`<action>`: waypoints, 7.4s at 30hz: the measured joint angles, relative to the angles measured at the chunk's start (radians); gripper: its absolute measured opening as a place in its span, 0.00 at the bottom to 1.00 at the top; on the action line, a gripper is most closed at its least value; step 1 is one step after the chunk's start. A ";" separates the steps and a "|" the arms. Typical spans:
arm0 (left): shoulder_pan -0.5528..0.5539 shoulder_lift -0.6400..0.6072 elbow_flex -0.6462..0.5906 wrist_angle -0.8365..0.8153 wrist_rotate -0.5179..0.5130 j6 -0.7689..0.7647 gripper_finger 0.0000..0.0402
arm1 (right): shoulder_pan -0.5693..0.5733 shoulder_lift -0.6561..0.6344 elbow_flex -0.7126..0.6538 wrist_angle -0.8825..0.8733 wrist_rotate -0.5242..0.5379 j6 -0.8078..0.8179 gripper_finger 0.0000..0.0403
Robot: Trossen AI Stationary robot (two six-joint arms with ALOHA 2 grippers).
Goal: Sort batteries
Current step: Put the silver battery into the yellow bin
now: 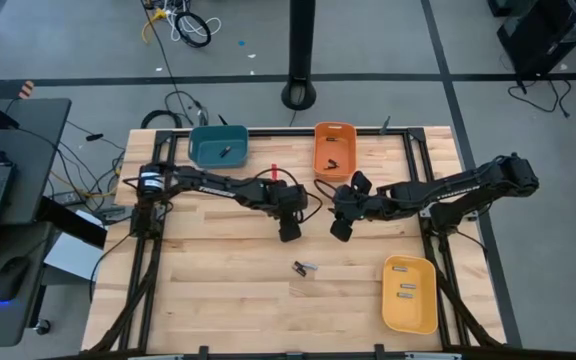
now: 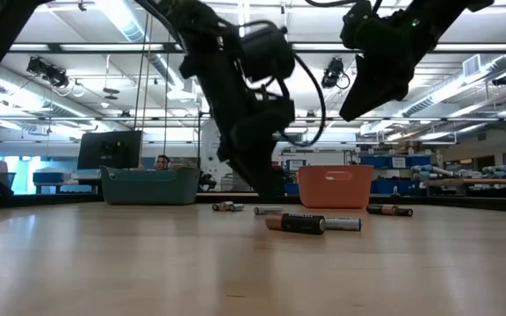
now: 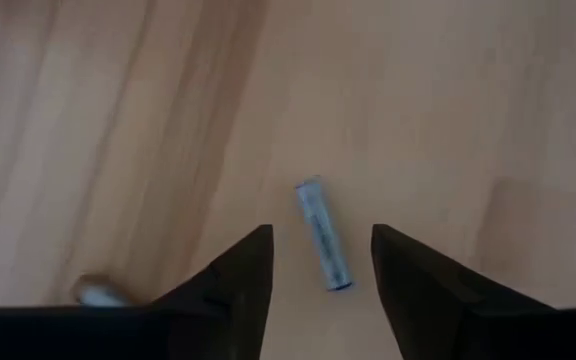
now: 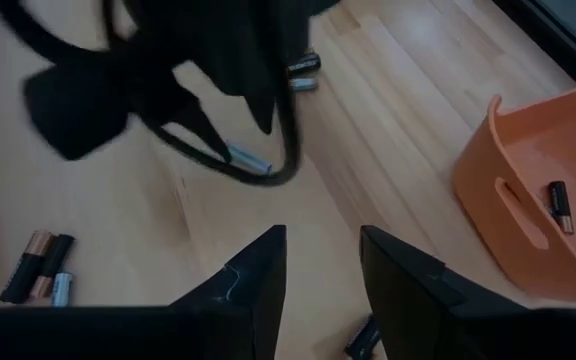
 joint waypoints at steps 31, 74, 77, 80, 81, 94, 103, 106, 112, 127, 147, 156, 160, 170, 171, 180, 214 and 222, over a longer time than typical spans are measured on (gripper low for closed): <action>0.002 0.079 0.004 -0.018 0.066 0.102 0.16 | 0.243 -0.227 0.000 -0.140 0.117 0.081 0.27; -0.041 0.083 0.138 -0.335 0.070 0.316 0.06 | 0.373 -0.240 0.000 -0.241 0.165 0.163 0.19; -0.041 0.083 0.138 -0.335 0.070 0.330 0.06 | 0.373 -0.240 0.000 -0.241 0.165 0.163 0.19; -0.040 0.082 0.138 -0.331 0.070 0.332 0.06 | 0.373 -0.240 0.000 -0.243 0.165 0.163 0.18; -0.040 0.082 0.138 -0.329 0.070 0.332 0.06 | 0.373 -0.240 0.000 -0.247 0.165 0.162 0.18; -0.040 0.080 0.127 -0.283 0.070 0.335 0.06 | 0.376 -0.224 -0.165 -0.045 0.171 0.203 0.17; -0.024 0.080 0.127 -0.195 0.161 0.359 0.06 | 0.366 -0.192 -0.439 0.547 0.184 0.144 0.18; -0.011 0.080 0.127 -0.166 0.205 0.360 0.06 | 0.346 -0.152 -0.525 0.776 0.185 0.118 0.18; 0.004 0.080 0.127 -0.092 0.287 0.357 0.06 | 0.281 -0.023 -0.565 0.974 0.174 0.145 0.24; 0.004 0.080 0.127 -0.013 0.420 0.348 0.06 | 0.207 0.252 -0.379 1.010 0.041 -0.221 0.47; 0.010 0.079 0.127 0.023 0.581 0.306 0.06 | 0.258 0.394 -0.243 0.901 0.187 -0.654 0.41; 0.020 0.079 0.127 0.031 0.613 0.292 0.06 | 0.259 0.394 -0.243 0.912 0.187 -0.695 0.24; 0.027 0.079 0.127 0.047 0.637 0.277 0.06 | 0.259 0.393 -0.243 0.912 0.187 -0.697 0.18; 0.030 0.079 0.127 0.048 0.657 0.275 0.06 | 0.260 0.392 -0.243 0.912 0.186 -0.696 0.14; 0.030 0.079 0.127 0.048 0.657 0.275 0.06 | 0.260 0.392 -0.243 0.912 0.186 -0.696 0.14; 0.030 0.079 0.127 0.048 0.657 0.275 0.15 | 0.260 0.392 -0.243 0.913 0.188 -0.689 0.13; -0.007 -0.132 -0.002 0.273 0.385 0.442 0.30 | 0.511 0.013 0.051 -0.191 0.055 0.029 0.13; -0.008 -0.251 -0.164 0.442 0.306 0.426 0.30 | 0.653 0.002 0.143 -0.413 -0.080 0.401 0.13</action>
